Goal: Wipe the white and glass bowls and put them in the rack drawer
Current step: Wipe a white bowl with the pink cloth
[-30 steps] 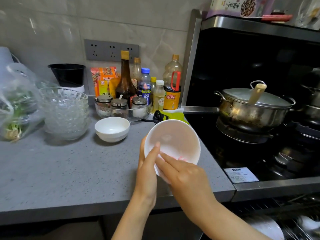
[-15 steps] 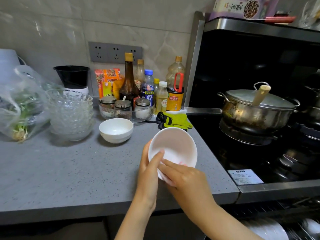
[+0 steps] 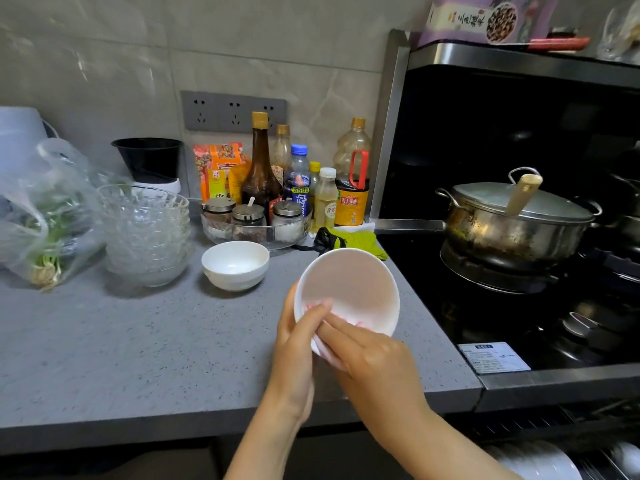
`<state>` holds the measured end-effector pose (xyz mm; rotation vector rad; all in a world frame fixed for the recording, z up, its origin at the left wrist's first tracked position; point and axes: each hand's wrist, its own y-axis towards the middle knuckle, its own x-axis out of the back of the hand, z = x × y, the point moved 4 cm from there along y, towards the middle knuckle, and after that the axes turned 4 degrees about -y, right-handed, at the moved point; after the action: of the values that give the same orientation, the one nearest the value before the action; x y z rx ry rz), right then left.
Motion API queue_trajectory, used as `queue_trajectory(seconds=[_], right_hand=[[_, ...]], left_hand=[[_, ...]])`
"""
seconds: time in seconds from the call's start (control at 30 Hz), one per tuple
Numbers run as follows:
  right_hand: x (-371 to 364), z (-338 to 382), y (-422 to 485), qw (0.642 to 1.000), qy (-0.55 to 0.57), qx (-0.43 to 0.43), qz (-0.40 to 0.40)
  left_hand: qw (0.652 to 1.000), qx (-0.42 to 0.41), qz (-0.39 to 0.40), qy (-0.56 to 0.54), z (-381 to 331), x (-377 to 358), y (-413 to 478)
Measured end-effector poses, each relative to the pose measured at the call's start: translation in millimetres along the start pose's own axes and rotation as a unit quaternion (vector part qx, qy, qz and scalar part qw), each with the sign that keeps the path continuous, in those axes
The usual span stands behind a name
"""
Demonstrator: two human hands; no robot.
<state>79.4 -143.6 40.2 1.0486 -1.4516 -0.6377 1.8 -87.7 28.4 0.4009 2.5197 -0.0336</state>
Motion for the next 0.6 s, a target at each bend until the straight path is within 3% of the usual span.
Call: queue_trajectory(seconds=[0.13,0.23,0.33,0.43,0.5,0.6], right_hand=[[-3.2,-5.7,-8.7,0.998,-0.008,0.063,0.013],[2.4,-18.6,-5.1,0.993,-0.028,0.118,0.009],[-0.2,-16.8,-0.9,0.995,-0.041,0.096,-0.006],[-9.7,-5.5,-0.9,0.999,-0.013,0.030,0.008],[-12.3,-3.0,-0.9,0.999,-0.005,0.044,0.010],[-9.5,-12.4,-2.9,0.995,0.006,0.098,0.009]], left_hand=[[0.999,0.007,-0.028,0.023,-4.7,7.3,7.9],[0.998,-0.012,0.003,0.058,-14.8,8.6,15.2],[0.997,-0.042,0.011,0.058,-13.2,-0.6,11.6],[0.998,-0.027,-0.048,0.016,-2.4,0.1,5.8],[0.997,-0.018,-0.069,0.018,-4.5,6.2,6.6],[0.996,-0.014,-0.040,0.084,-15.9,16.8,14.7]])
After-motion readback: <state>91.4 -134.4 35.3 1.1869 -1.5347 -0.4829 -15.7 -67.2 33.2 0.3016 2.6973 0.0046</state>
